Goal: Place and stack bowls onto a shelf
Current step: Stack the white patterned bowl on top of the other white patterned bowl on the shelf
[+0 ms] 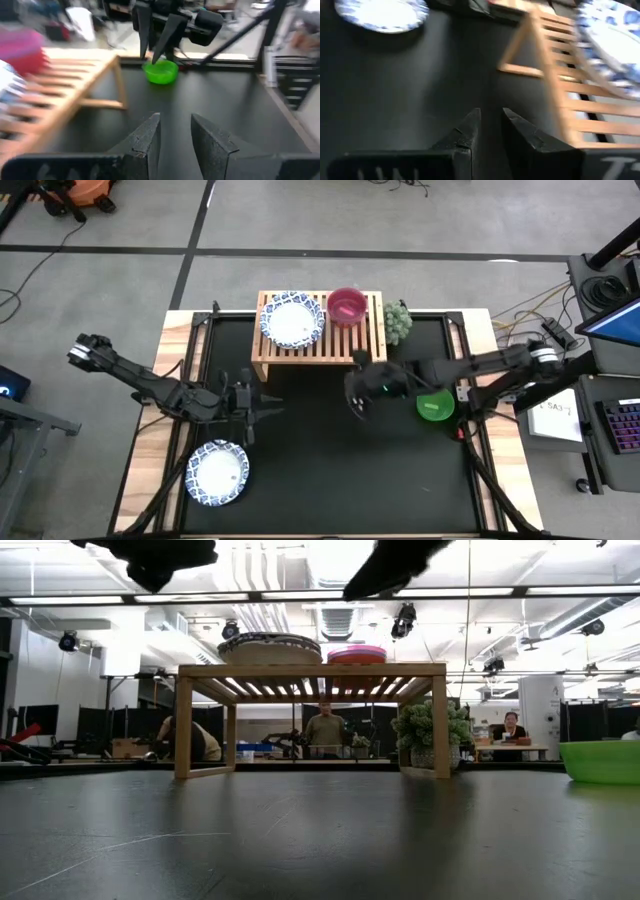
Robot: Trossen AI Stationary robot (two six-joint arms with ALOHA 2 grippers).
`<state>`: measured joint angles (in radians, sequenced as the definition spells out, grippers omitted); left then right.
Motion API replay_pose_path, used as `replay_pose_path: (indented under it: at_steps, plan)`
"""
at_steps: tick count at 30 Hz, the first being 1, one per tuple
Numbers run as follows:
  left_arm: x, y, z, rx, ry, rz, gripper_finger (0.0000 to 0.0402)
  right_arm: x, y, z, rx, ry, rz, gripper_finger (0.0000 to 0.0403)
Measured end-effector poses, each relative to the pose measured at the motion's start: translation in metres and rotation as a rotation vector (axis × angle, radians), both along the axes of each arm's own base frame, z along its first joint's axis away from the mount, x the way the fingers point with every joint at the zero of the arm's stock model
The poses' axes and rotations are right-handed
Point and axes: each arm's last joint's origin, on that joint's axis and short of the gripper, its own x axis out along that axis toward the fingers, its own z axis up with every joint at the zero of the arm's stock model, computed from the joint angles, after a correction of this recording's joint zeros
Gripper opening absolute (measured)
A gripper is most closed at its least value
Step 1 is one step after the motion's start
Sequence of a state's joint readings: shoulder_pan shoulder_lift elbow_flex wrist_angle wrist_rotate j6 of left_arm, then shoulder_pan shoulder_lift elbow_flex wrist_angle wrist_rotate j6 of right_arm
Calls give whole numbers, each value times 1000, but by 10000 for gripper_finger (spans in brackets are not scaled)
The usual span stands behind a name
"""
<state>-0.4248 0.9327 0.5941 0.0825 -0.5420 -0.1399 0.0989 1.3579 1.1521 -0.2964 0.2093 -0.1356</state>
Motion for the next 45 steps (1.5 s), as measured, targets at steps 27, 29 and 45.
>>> replay_pose_path:
  at_steps: [27,29,45]
  plan:
    - [50,-110,-43,-802,1157,425,70,-78,14,-12,-106,-275,155,53]
    - [52,-117,-33,-741,1222,490,63,-78,14,-13,-106,-275,155,53]
    - [50,-143,-63,-631,1292,741,50,-77,14,-14,-93,-271,153,54]
